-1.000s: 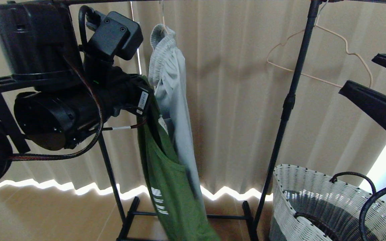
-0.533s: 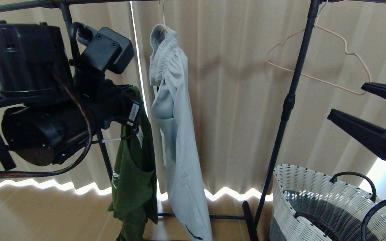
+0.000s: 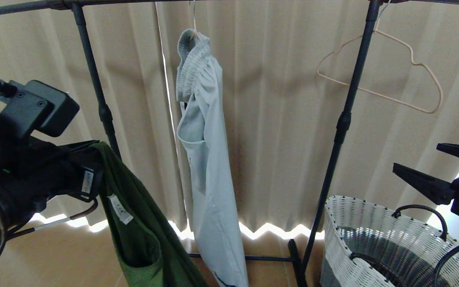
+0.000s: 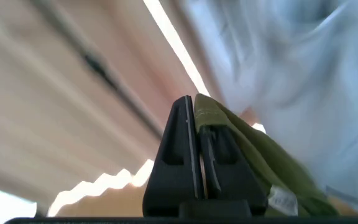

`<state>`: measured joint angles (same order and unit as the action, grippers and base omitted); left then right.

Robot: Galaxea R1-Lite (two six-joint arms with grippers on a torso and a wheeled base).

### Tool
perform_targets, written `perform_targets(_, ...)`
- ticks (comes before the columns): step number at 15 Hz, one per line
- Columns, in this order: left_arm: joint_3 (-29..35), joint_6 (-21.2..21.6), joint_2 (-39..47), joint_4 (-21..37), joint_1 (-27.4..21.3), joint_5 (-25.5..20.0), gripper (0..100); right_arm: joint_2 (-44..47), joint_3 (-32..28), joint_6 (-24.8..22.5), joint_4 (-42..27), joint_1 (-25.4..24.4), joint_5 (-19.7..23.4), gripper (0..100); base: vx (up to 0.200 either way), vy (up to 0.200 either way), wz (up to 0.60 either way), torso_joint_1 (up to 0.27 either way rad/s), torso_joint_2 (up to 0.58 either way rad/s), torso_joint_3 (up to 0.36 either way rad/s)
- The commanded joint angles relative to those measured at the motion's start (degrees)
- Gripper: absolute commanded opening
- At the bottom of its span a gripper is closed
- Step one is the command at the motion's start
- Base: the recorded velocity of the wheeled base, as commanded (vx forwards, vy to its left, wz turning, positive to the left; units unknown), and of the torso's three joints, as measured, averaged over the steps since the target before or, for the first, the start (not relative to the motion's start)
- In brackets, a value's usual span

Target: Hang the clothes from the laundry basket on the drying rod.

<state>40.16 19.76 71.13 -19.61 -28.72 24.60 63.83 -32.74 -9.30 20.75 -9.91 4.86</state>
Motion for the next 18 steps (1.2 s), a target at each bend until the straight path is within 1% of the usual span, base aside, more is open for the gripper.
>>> perform_targets(1,-2.01,-1.66,-3.19,0.02,0.42,-1.31,0,3.67,0.49,0.51,3.51,-0.28,-0.03,100,0.000,0.000,0.00,0.000,0.00,0.000)
perform_targets(2,-2.10,-2.18,-3.46,0.02,0.42,-1.92,0,4.64,0.84,1.13,5.44,-0.37,-0.03,100,0.000,0.000,0.00,0.000,0.00,0.000)
perform_targets(3,-2.27,-2.89,-3.46,0.02,0.42,-3.07,0,7.27,1.63,3.76,10.98,-0.46,-0.03,100,0.000,0.000,0.00,0.000,0.00,0.000)
perform_targets(4,-2.27,-2.89,-3.46,0.02,0.42,-3.33,0,9.38,2.51,5.08,14.76,-0.46,-0.03,100,0.000,0.000,0.00,0.000,0.00,0.000)
perform_targets(5,-2.27,-2.97,-3.46,0.02,0.24,-3.42,0,10.26,3.74,5.08,17.31,-0.81,-0.21,100,0.000,0.000,0.00,0.000,0.00,0.000)
perform_targets(6,-2.36,-3.06,-3.54,0.02,0.24,-3.51,0,10.17,7.26,4.82,21.09,-1.51,-1.35,100,0.000,0.000,0.00,0.000,0.00,0.000)
perform_targets(7,-2.45,-3.24,-3.72,0.02,0.24,-3.51,0,9.47,9.37,4.56,21.97,-1.69,-3.63,100,0.000,0.000,0.00,0.000,0.00,0.000)
perform_targets(9,-3.07,-3.33,-3.72,0.02,0.42,-3.51,0,8.33,11.12,4.29,21.79,-2.04,-8.38,100,0.000,0.000,0.00,0.000,0.00,0.000)
perform_targets(10,-3.59,-3.33,-3.54,0.02,0.42,-3.51,0,8.33,12.09,4.29,21.97,-2.04,-9.70,100,0.000,0.000,0.00,0.000,0.00,0.000)
perform_targets(11,-4.38,-3.24,-3.46,0.02,0.51,-3.51,0,7.63,14.37,4.29,22.05,-2.04,-11.72,100,0.000,0.000,0.00,0.000,0.00,0.000)
perform_targets(12,-4.30,-3.24,-3.63,0.02,0.68,-3.51,0,6.75,16.48,4.38,22.23,-2.04,-11.90,100,0.000,0.000,0.00,0.000,0.00,0.000)
perform_targets(14,-4.12,-3.24,-3.98,0.10,0.95,-3.42,0,6.31,17.45,4.12,23.28,-2.04,-11.81,100,0.000,0.000,0.00,0.000,0.00,0.000)
perform_targets(16,-5.97,-3.24,-4.34,0.02,1.65,-3.42,0,5.69,17.80,-0.28,26.36,-1.51,-12.69,100,0.000,0.000,0.00,0.000,0.00,0.000)
perform_targets(18,-7.46,-4.29,-4.51,-0.25,1.74,-3.51,0,4.72,19.12,-2.74,29.09,-1.43,-12.77,100,0.000,0.000,0.00,0.000,0.00,0.000)
